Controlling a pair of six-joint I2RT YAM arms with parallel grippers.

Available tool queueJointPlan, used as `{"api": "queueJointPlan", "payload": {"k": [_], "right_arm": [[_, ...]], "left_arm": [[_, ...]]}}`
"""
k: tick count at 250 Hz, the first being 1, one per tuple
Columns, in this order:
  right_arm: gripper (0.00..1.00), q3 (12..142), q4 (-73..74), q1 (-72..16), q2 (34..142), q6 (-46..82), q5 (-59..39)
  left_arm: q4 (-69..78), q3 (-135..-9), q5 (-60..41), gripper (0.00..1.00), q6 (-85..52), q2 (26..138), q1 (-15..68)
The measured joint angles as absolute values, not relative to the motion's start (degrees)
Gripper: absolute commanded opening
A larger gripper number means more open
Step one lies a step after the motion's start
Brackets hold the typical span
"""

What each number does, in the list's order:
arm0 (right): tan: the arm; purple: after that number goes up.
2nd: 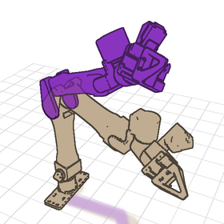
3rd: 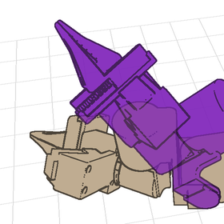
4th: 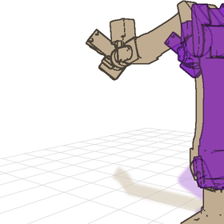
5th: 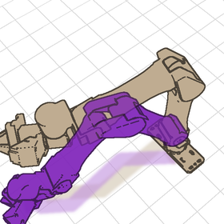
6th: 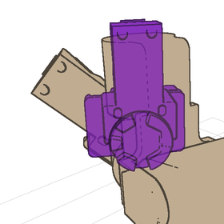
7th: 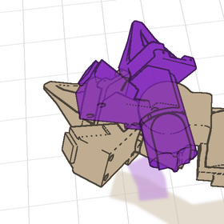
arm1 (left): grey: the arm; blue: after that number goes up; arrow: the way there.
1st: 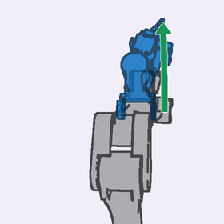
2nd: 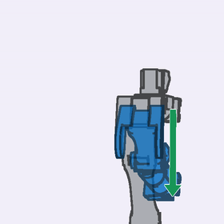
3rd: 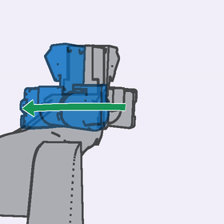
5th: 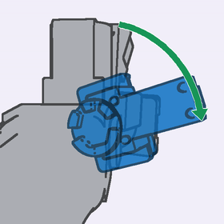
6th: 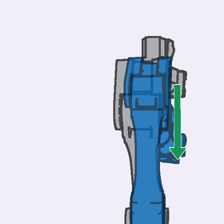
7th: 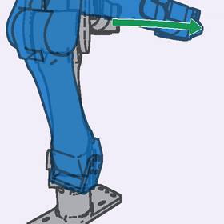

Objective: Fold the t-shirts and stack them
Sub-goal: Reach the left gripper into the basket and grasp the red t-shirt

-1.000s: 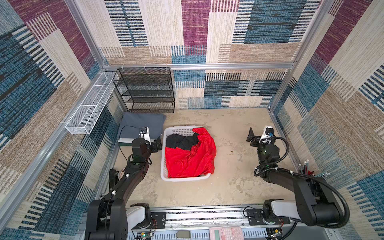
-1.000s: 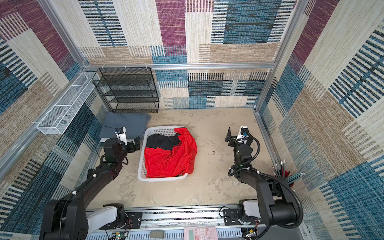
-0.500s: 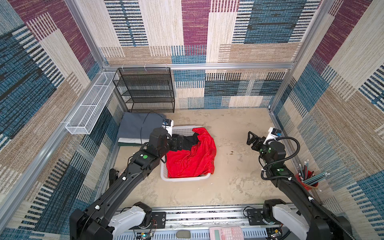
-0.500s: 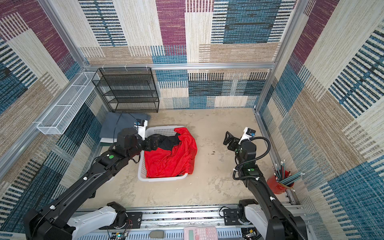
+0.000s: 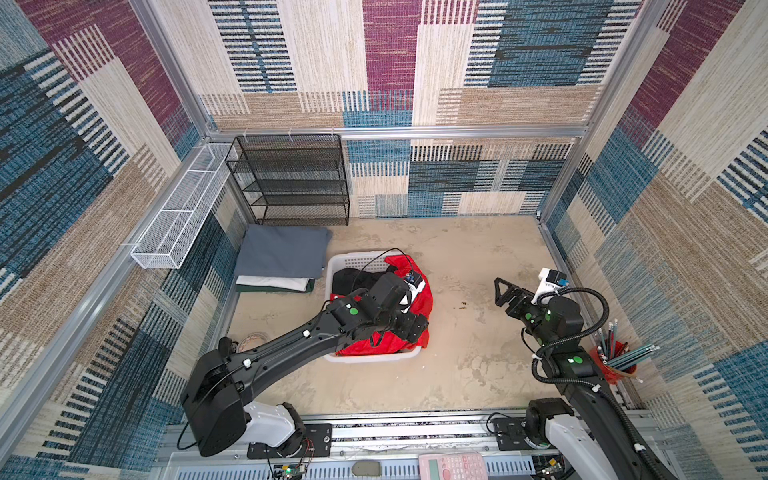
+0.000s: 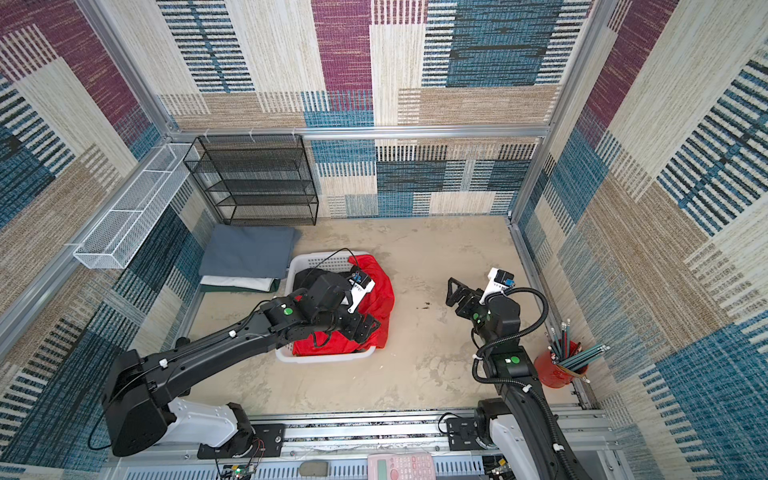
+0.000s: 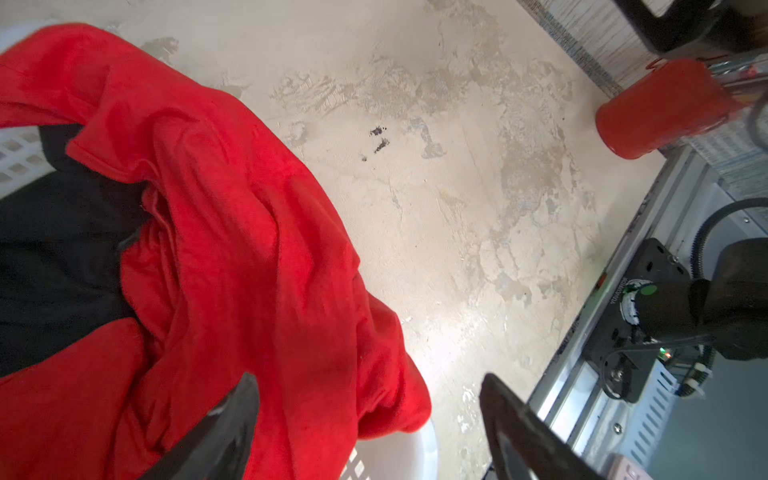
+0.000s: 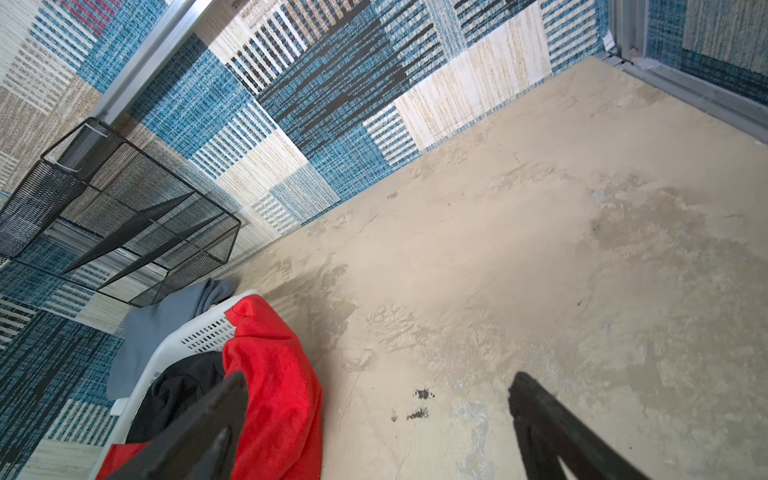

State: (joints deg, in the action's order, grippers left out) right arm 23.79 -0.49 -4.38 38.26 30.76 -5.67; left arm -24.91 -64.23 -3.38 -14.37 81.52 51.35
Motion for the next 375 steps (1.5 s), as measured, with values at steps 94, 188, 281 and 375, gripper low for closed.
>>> {"api": "queueJointPlan", "payload": {"k": [94, 188, 281, 375], "right_arm": [[0.99, 21.8, -1.6, -4.4, 36.4, 30.3, -7.1], [0.99, 20.9, -1.8, -4.4, 34.0, 29.8, -7.5], [0.99, 20.3, -1.8, -4.4, 33.2, 30.1, -7.5], [0.99, 25.5, -5.9, -4.4, 44.2, 28.4, -7.7]], "left_arm": [[-28.6, -70.4, -2.1, 0.51, -14.8, 94.0, 51.9], [-31.2, -73.3, -1.6, 0.12, -14.8, 94.7, 52.4], [-31.9, -74.2, 0.5, 0.00, -14.9, 90.4, 52.4], [-29.3, -84.9, 9.8, 0.00, -9.9, 82.1, 52.2]]}}
